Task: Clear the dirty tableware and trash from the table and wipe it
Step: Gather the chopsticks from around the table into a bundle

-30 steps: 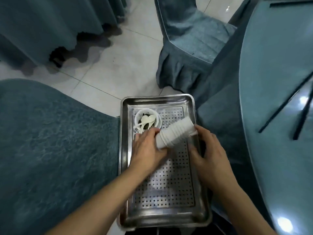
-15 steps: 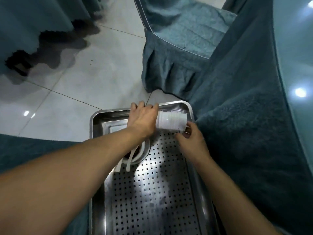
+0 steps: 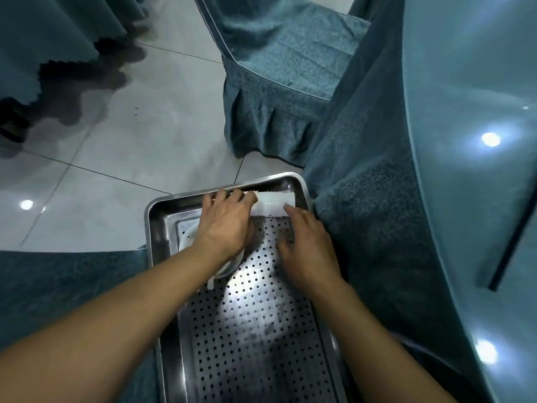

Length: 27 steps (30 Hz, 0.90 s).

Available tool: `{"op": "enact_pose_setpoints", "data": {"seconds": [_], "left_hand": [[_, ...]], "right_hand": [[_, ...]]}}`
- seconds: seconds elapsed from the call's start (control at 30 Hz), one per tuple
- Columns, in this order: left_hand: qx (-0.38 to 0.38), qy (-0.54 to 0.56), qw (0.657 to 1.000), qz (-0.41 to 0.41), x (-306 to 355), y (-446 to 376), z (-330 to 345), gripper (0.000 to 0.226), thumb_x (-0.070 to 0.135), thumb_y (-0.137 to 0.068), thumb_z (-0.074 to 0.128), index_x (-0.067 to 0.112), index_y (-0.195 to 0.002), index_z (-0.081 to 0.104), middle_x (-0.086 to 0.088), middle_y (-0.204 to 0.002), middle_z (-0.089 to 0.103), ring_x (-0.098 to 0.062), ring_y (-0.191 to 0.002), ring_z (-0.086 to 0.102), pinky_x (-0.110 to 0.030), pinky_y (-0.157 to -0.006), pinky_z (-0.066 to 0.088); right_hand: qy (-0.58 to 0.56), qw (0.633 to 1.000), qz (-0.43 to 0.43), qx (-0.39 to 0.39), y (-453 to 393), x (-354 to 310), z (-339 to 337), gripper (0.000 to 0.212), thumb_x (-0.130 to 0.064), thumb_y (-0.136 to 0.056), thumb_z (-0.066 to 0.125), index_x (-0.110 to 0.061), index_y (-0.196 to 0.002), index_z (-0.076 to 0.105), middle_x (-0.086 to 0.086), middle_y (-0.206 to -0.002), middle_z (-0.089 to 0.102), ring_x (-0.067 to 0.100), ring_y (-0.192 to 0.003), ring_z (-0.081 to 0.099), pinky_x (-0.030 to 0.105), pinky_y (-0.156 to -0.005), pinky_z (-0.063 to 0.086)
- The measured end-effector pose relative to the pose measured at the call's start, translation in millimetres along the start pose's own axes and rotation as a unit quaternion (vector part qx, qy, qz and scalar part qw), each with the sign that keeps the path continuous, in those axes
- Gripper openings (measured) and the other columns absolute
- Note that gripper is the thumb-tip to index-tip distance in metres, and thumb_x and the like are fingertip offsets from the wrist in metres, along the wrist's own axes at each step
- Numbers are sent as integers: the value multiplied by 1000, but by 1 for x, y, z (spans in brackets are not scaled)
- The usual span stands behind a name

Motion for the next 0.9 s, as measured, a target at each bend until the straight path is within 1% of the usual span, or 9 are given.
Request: {"op": "enact_pose_setpoints", "data": {"seconds": [0.13, 0.2, 0.27, 0.37, 0.5, 0.6, 0.67, 0.8, 0.9], "left_hand": [[12, 30, 999, 20, 14, 41, -48, 50, 34, -94, 61, 28, -141, 44, 0, -145, 50, -28, -134, 41, -48, -114, 26], [19, 30, 999, 29, 23, 62, -72, 51, 36, -94, 64, 27, -141, 46, -1, -145, 51, -29, -134, 42, -48, -114, 26], [30, 30, 998, 41, 32, 81, -95, 51, 36, -93, 64, 27, -141, 46, -2, -145, 51, -29, -134, 43, -48, -115, 26], [48, 36, 996, 69, 50, 107, -128, 53, 36, -93, 63, 27, -142, 45, -2, -147, 50, -28, -135, 41, -48, -115, 26], [71, 42, 991, 110, 76, 135, -168, 51, 37, -94, 60, 26, -141, 47, -2, -144, 51, -28, -132, 43, -47, -112, 29], [105, 42, 983, 147, 97, 153, -190, 46, 35, -92, 62, 25, -135, 52, -1, -137, 57, -28, -125, 48, -46, -105, 34], [117, 47, 979, 158, 111, 162, -202, 44, 34, -90, 64, 26, -133, 54, 1, -133, 59, -27, -122, 50, -45, -102, 36], [123, 67, 973, 185, 142, 179, -216, 42, 33, -89, 64, 27, -130, 57, 2, -130, 61, -25, -119, 51, -44, -99, 37], [106, 75, 970, 206, 168, 185, -221, 44, 33, -89, 62, 26, -131, 56, 1, -130, 59, -27, -122, 50, -45, -102, 35]], "right_hand": [[64, 997, -36, 32, 35, -28, -32, 61, -25, -92, 58, -21, -149, 37, 6, -151, 42, 26, -136, 41, 45, -113, 35], [77, 995, -36, 42, 59, -41, -49, 61, -25, -92, 57, -19, -149, 37, 8, -153, 41, 29, -136, 41, 48, -113, 35], [87, 994, -35, 51, 84, -53, -66, 61, -27, -93, 56, -20, -150, 35, 9, -155, 38, 28, -139, 38, 49, -114, 33], [104, 990, -31, 87, 115, -66, -94, 62, -28, -92, 55, -21, -151, 35, 7, -155, 39, 27, -139, 39, 46, -114, 33], [114, 983, -10, 141, 157, -76, -136, 60, -29, -93, 56, -23, -150, 38, 5, -152, 42, 25, -138, 40, 45, -113, 33], [104, 978, 16, 183, 188, -75, -164, 58, -28, -89, 56, -22, -146, 43, 7, -147, 48, 28, -131, 47, 44, -108, 37], [105, 974, 40, 195, 205, -70, -180, 59, -30, -88, 53, -22, -145, 43, 8, -146, 49, 29, -129, 48, 45, -106, 38], [108, 966, 92, 214, 236, -50, -209, 61, -25, -87, 59, -21, -146, 43, 8, -146, 48, 30, -130, 48, 45, -105, 37], [101, 961, 122, 228, 254, -29, -227, 62, -25, -87, 62, -21, -146, 44, 8, -146, 49, 31, -128, 49, 45, -104, 37]]}}
Point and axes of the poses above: each hand's wrist, its own y-axis away from the middle knuckle, its own z-axis out of the palm, x = y × z, the point moved 4 cm from there along -y, towards the middle knuckle
